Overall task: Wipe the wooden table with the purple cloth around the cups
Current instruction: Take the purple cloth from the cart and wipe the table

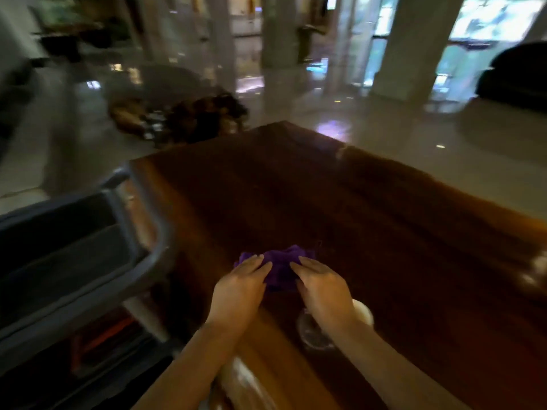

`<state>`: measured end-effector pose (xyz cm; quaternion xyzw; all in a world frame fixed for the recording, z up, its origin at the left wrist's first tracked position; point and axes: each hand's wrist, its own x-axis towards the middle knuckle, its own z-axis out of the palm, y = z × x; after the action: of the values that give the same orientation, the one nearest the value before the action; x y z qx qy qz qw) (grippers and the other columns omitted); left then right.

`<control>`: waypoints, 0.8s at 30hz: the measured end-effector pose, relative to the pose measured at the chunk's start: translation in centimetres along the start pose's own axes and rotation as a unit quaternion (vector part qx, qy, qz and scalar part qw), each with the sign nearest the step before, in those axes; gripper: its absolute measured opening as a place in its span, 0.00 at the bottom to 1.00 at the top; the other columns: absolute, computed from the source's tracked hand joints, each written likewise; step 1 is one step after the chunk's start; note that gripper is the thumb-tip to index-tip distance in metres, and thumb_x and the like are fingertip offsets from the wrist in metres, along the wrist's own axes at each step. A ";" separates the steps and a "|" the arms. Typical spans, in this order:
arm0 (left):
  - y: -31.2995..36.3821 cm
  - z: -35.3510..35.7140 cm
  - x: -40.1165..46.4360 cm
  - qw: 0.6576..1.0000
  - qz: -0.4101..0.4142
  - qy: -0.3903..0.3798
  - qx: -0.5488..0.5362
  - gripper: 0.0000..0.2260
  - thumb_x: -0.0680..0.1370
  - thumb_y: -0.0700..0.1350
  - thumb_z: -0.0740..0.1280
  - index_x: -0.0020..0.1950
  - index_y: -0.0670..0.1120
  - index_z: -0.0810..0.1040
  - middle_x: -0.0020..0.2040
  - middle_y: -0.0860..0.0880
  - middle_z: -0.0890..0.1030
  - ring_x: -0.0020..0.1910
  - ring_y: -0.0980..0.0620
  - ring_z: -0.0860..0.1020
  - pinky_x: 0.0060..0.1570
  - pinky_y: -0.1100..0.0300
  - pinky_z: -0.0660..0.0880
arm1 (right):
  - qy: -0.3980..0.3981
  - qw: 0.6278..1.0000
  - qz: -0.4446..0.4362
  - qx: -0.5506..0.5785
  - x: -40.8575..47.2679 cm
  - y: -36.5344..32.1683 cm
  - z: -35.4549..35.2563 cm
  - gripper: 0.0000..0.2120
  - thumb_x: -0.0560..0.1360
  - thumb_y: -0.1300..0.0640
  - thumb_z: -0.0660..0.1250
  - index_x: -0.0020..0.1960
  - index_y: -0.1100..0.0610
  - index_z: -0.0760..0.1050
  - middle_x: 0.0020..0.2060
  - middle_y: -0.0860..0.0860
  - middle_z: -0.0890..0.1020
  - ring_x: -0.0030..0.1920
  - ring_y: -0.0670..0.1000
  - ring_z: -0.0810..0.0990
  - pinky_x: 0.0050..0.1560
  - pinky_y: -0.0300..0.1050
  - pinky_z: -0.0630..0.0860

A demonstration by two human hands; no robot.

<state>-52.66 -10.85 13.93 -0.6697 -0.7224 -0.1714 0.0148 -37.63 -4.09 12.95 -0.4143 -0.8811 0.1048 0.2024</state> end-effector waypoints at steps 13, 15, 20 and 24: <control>39.1 14.6 0.0 0.922 0.325 -0.155 -0.145 0.21 0.77 0.42 0.62 0.69 0.51 0.66 0.72 0.51 0.67 0.70 0.55 0.63 0.68 0.59 0.62 | 0.076 0.915 0.383 -0.106 -30.3 24.3 -15.6 0.18 0.76 0.62 0.63 0.65 0.55 0.71 0.65 0.55 0.75 0.65 0.53 0.73 0.63 0.47 0.70; 43.0 16.9 -1.1 0.905 0.351 -0.182 -0.159 0.21 0.76 0.41 0.63 0.68 0.51 0.67 0.71 0.50 0.68 0.70 0.54 0.64 0.68 0.59 0.62 | 0.071 0.899 0.418 -0.110 -34.0 26.5 -16.2 0.18 0.76 0.61 0.63 0.65 0.55 0.71 0.65 0.55 0.75 0.65 0.53 0.73 0.63 0.47 0.70; 50.8 22.8 -3.9 0.871 0.398 -0.230 -0.174 0.21 0.75 0.42 0.64 0.68 0.50 0.68 0.70 0.50 0.69 0.69 0.54 0.65 0.68 0.58 0.62 | 0.065 0.867 0.480 -0.116 -41.7 31.7 -16.2 0.18 0.74 0.63 0.65 0.63 0.57 0.73 0.63 0.57 0.77 0.62 0.56 0.75 0.59 0.49 0.74; 55.2 27.3 -6.5 0.849 0.421 -0.263 -0.178 0.21 0.75 0.42 0.65 0.68 0.50 0.68 0.70 0.49 0.69 0.70 0.53 0.64 0.68 0.57 0.62 | 0.064 0.845 0.518 -0.114 -47.2 34.8 -14.9 0.19 0.71 0.66 0.67 0.62 0.58 0.74 0.61 0.59 0.78 0.61 0.58 0.76 0.56 0.52 0.76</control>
<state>7.33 -7.41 -0.79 -0.9208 -0.3050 -0.0919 -0.2249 20.02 -18.18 1.35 -0.8365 -0.5291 0.0659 0.1261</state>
